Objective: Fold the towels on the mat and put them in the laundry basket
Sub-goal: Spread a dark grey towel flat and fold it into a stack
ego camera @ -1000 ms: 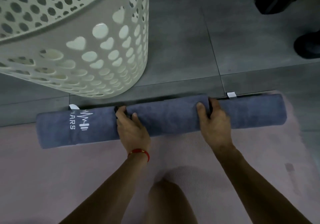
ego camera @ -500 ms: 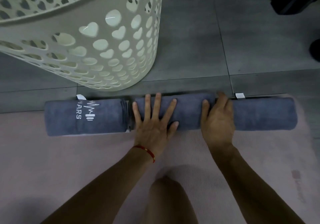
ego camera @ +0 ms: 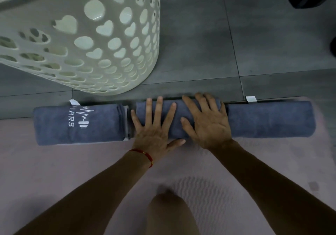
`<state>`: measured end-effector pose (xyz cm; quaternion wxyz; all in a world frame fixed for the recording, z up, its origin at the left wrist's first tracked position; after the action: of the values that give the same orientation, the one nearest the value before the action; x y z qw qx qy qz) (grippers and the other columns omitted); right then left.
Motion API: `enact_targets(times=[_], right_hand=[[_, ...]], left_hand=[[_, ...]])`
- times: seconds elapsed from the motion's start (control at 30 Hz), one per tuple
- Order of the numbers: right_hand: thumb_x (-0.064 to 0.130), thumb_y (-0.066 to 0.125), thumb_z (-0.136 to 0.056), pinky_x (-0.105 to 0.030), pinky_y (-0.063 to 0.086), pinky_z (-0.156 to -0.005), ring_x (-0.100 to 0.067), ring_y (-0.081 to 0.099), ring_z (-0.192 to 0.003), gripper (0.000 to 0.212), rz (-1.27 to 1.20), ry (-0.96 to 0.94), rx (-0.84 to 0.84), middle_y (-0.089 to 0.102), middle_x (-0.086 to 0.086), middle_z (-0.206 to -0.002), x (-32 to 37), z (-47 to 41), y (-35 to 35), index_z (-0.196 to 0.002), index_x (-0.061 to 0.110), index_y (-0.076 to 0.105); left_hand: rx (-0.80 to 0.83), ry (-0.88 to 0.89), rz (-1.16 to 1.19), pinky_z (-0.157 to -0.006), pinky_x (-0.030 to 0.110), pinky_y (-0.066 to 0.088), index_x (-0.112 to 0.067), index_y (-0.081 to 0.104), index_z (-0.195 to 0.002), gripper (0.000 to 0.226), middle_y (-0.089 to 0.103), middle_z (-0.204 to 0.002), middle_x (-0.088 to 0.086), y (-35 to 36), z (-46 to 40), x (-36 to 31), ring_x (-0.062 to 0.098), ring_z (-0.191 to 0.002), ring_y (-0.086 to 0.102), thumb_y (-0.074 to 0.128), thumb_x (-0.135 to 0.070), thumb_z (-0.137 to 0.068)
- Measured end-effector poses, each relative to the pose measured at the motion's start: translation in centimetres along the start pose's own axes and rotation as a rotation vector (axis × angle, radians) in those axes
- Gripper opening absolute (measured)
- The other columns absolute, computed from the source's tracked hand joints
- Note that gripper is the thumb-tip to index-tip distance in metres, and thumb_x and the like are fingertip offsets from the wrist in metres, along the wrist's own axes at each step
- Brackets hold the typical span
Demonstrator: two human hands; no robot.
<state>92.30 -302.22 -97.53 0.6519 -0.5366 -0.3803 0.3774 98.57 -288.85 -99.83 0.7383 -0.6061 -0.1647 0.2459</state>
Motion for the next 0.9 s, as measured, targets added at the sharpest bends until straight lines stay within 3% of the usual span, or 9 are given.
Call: enact_targets(times=[0.23,0.4,0.53,0.63,0.73,0.9], right_hand=[[0.060,0.040,-0.093,-0.067,0.030,-0.111,-0.036,0.041,-0.133,0.067,-0.037,-0.052,-0.144,0.051,-0.016,-0.142,-0.2,-0.3,0.2,-0.147,0.022,0.047],[0.061,0.034,-0.095,-0.070,0.016,-0.115,-0.036,0.039,-0.140,0.067,-0.017,-0.060,-0.061,0.046,-0.016,-0.150,0.1,-0.6,0.6,-0.151,0.024,0.043],[0.063,0.028,-0.095,-0.072,0.009,-0.115,-0.037,0.021,-0.151,0.071,0.074,-0.072,-0.015,0.030,-0.015,-0.162,0.7,-0.7,-1.0,-0.154,0.025,0.037],[0.061,0.030,-0.098,-0.074,0.001,-0.114,-0.039,0.002,-0.155,0.073,0.185,-0.090,-0.066,0.011,-0.016,-0.168,1.6,0.2,-2.9,-0.158,0.020,0.030],[0.057,0.025,-0.102,-0.076,0.003,-0.112,-0.038,0.006,-0.155,0.069,0.205,-0.060,-0.072,0.015,-0.016,-0.168,2.0,1.1,-3.3,-0.160,0.020,0.025],[0.053,0.015,-0.100,-0.073,0.004,-0.115,-0.035,0.012,-0.155,0.068,0.118,0.024,-0.056,0.020,-0.014,-0.167,3.6,2.6,-4.2,-0.161,0.023,0.024]], left_hand=[[-0.056,0.015,-0.037,-0.105,0.082,0.011,-0.023,0.005,-0.161,0.099,0.002,-0.166,0.019,0.7,-0.3,-0.4,0.046,-0.152,0.001,0.025,-0.084,-0.085],[0.019,-0.011,-0.018,-0.103,0.082,0.009,-0.023,0.008,-0.161,0.100,0.008,-0.166,0.020,0.8,-0.9,-0.3,0.046,-0.151,0.007,0.023,-0.084,-0.083],[0.082,-0.048,-0.065,-0.107,0.081,0.008,-0.029,-0.014,-0.158,0.096,-0.005,-0.167,0.016,-0.1,-0.6,0.0,0.041,-0.153,-0.004,0.015,-0.083,-0.084],[0.030,-0.095,-0.083,-0.109,0.078,0.004,-0.028,-0.005,-0.160,0.084,0.000,-0.167,0.016,-2.4,1.2,-0.9,0.039,-0.153,-0.003,0.038,-0.062,-0.096],[-0.070,-0.119,0.007,-0.115,0.073,0.008,-0.023,0.014,-0.160,0.081,0.009,-0.167,0.015,-4.5,4.7,-1.7,0.035,-0.154,0.006,0.062,-0.026,-0.095],[-0.104,-0.165,0.121,-0.118,0.067,0.013,-0.025,0.019,-0.160,0.085,0.012,-0.167,0.010,-6.4,11.1,0.9,0.031,-0.154,0.008,0.062,-0.016,-0.087]])
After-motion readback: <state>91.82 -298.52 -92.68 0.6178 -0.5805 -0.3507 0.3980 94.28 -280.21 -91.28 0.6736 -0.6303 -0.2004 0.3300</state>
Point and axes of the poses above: each hand's wrist, its own z-axis away from the middle knuckle, its own y-axis out of the palm, x = y × z, the point moved 10 cm from there along -z, towards the middle knuckle
